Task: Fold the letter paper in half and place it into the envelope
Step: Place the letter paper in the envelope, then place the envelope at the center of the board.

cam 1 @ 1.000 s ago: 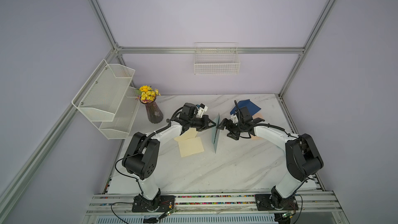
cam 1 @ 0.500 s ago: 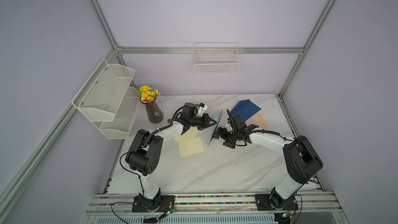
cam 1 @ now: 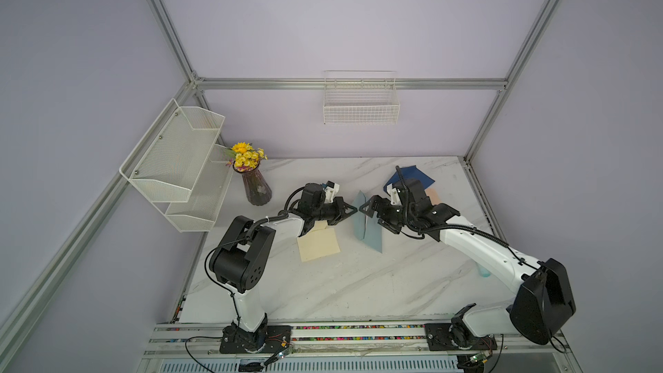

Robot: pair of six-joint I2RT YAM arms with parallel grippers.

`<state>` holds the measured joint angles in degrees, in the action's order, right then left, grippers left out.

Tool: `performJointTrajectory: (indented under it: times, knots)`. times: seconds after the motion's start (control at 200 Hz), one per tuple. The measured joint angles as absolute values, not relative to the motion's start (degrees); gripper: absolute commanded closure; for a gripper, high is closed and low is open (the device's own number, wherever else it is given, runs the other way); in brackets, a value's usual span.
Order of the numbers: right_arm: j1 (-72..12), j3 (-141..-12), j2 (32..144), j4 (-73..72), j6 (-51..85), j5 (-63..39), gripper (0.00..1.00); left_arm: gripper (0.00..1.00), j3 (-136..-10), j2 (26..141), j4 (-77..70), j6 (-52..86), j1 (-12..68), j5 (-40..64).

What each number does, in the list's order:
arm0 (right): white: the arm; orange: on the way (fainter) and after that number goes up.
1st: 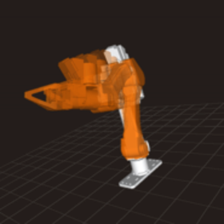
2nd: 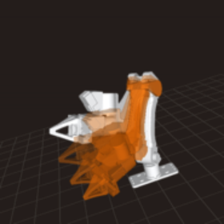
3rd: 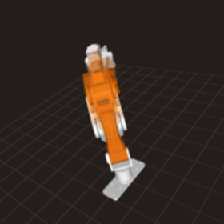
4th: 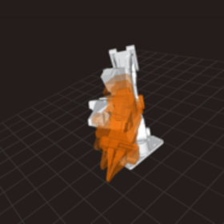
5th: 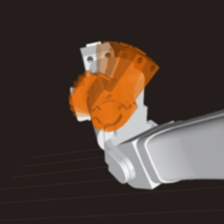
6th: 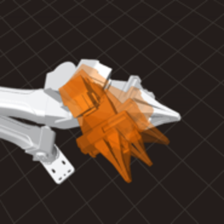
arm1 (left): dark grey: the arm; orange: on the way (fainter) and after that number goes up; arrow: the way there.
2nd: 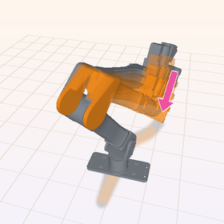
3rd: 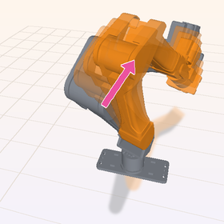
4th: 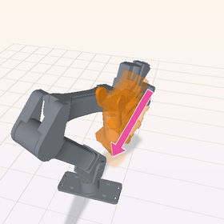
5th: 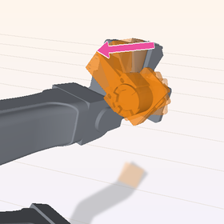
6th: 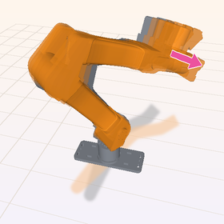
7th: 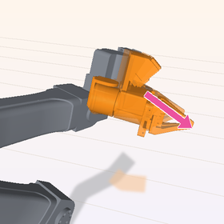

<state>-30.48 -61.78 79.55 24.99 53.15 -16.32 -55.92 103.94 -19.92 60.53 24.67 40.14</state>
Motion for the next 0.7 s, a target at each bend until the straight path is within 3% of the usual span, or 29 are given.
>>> performJointTrajectory:
  times: [0.19,0.3,0.365,0.44,0.52,0.56,0.635,0.7]
  knots:
    - [-30.5,-58.8,77.1,29.0,53.7,-13.0,0.03,1.0,-52.5,103.9,-22.8,61.1,25.1,36.3]
    - [-30.5,-57.6,76.3,30.5,53.8,-11.2,0.03,0.91,-51.9,103.9,-23.2,60.9,25.9,34.4]
    - [-30.5,-57.3,76.3,31.4,53.9,-10.1,0.03,0.78,-51.5,103.9,-23.1,60.8,26.7,33.5]
    - [-30.5,-57.3,76.5,32.1,53.8,-9.0,0.03,0.49,-50.9,103.9,-23.1,60.3,27.8,32.4]
    - [-30.5,-57.3,76.9,32.4,53.7,-7.9,0.03,0.28,-50.3,104.0,-22.8,60.3,28.7,32.2]
    - [-30.5,-57.3,77.3,32.6,53.7,-7.3,0.03,0.02,-50.3,104.0,-22.3,60.4,28.9,32.2]
    - [-30.4,-57.8,78.9,33.1,53.4,-6.4,0.05,0.0,-50.4,103.7,-20.2,58.9,29.1,31.4]
    - [-30.3,-58.6,81.2,33.1,52.7,-5.8,0.14,0.0,-50.9,103.0,-16.8,57.3,29.0,31.0]
